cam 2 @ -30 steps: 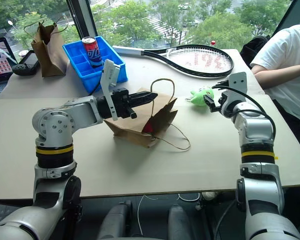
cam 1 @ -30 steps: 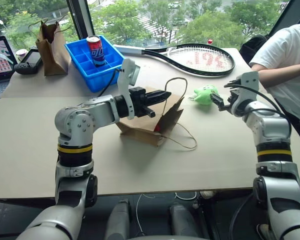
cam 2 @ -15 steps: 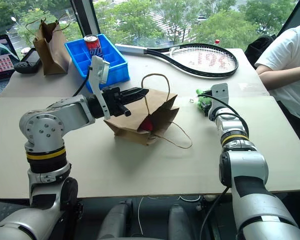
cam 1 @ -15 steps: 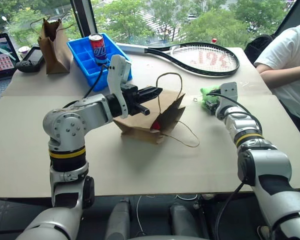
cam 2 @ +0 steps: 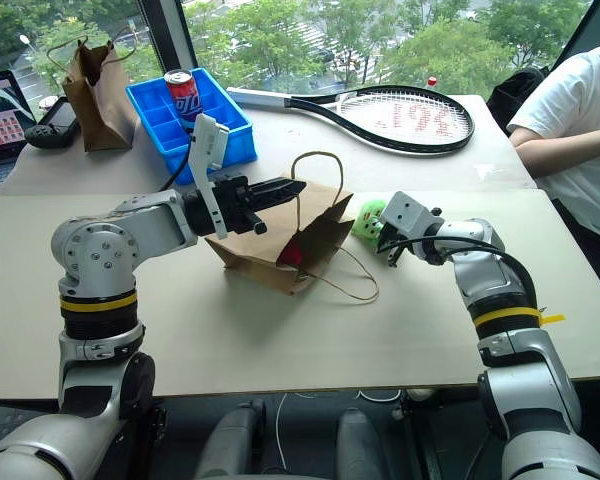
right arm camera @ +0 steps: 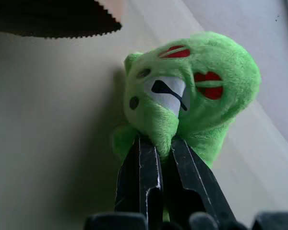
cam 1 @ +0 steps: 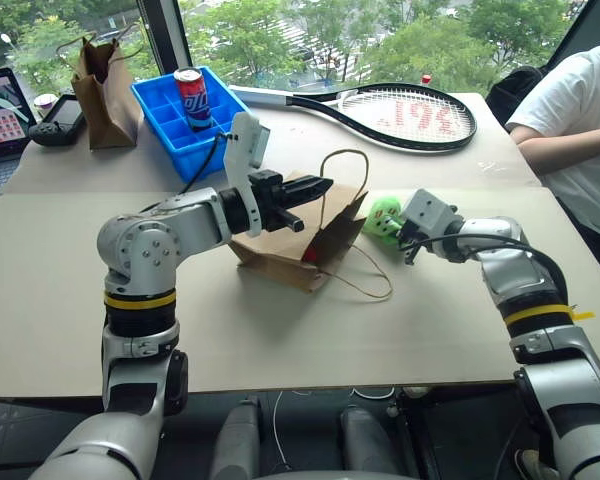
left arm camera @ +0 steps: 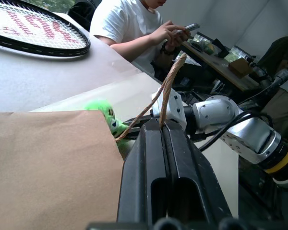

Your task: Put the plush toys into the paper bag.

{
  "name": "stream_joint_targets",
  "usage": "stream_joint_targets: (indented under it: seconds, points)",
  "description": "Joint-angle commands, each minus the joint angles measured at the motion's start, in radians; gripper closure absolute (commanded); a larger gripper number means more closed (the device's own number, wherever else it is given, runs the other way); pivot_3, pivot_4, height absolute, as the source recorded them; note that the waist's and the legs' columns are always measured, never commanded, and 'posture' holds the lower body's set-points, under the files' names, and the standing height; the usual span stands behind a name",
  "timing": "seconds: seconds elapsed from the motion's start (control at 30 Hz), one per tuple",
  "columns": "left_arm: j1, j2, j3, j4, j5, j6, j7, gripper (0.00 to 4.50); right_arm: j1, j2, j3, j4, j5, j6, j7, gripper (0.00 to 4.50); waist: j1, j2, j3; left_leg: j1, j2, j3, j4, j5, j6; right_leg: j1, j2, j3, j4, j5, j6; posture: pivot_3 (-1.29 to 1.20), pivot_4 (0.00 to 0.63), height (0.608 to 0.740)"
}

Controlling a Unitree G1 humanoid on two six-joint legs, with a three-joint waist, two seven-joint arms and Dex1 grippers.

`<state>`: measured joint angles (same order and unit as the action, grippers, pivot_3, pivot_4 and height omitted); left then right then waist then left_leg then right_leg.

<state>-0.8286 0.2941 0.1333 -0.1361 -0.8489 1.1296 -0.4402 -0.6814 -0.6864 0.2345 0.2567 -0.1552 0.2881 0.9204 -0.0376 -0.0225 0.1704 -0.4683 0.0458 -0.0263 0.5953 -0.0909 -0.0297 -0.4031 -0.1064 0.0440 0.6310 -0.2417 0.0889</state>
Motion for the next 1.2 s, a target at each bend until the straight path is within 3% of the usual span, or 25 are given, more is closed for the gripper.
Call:
stream_joint_targets:
  seconds: [0.03,0.23,0.4,0.6,0.73,0.9,1.2]
  points:
    - [-0.043,0.012,-0.014,0.028,0.024,-0.049,-0.035,4.50,0.054,-0.049,0.040,-0.235,-0.025,0.147,0.071,4.47,0.001,0.000,0.000,0.001,0.000,0.000,0.000,0.000,0.000,0.000,0.000,0.000,0.000,0.000,0.000,0.00,0.150,0.740]
    - [-0.064,0.006,-0.032,0.041,0.020,-0.045,-0.066,4.50,0.047,-0.101,0.003,-0.441,-0.001,0.318,0.119,4.47,0.011,0.000,0.000,0.000,0.000,0.000,0.001,0.002,-0.004,0.000,0.000,0.000,0.000,0.000,0.000,0.00,0.150,0.740]
    - [-0.076,0.010,-0.063,0.050,0.023,-0.038,-0.099,4.50,-0.028,-0.253,-0.034,-0.563,0.013,0.431,0.209,4.47,0.027,0.000,0.000,-0.001,0.000,0.001,0.001,0.002,-0.004,-0.001,0.000,0.000,-0.001,0.000,-0.001,0.00,0.150,0.740]
    - [-0.076,0.008,-0.078,0.034,0.009,-0.023,-0.122,4.50,-0.071,-0.346,-0.054,-0.595,0.049,0.475,0.246,4.47,0.026,0.000,0.000,-0.002,0.000,0.000,0.001,0.002,-0.005,-0.001,0.000,0.000,-0.002,0.000,-0.001,0.00,0.150,0.740]
    - [-0.085,0.004,-0.079,0.042,0.015,-0.025,-0.121,4.50,-0.068,-0.321,-0.072,-0.663,0.125,0.567,0.250,4.47,0.026,0.000,0.000,-0.002,0.000,0.000,0.001,0.002,-0.005,-0.001,0.000,0.000,-0.001,0.000,-0.001,0.00,0.150,0.740]
    - [-0.112,-0.016,-0.067,0.061,0.019,-0.038,-0.105,4.50,-0.054,-0.238,0.026,-0.756,0.115,0.640,0.167,4.47,0.025,0.000,0.000,-0.002,0.000,0.000,0.001,0.002,-0.004,-0.001,0.000,0.000,-0.001,0.000,-0.001,0.00,0.150,0.740]
    - [-0.115,-0.042,-0.087,-0.008,-0.056,0.033,-0.130,4.50,-0.138,0.065,0.124,-0.525,0.108,0.550,-0.022,4.47,0.022,0.000,0.000,-0.002,0.000,0.000,0.002,0.003,-0.004,-0.001,0.000,0.000,0.000,0.000,-0.002,0.00,0.150,0.740]
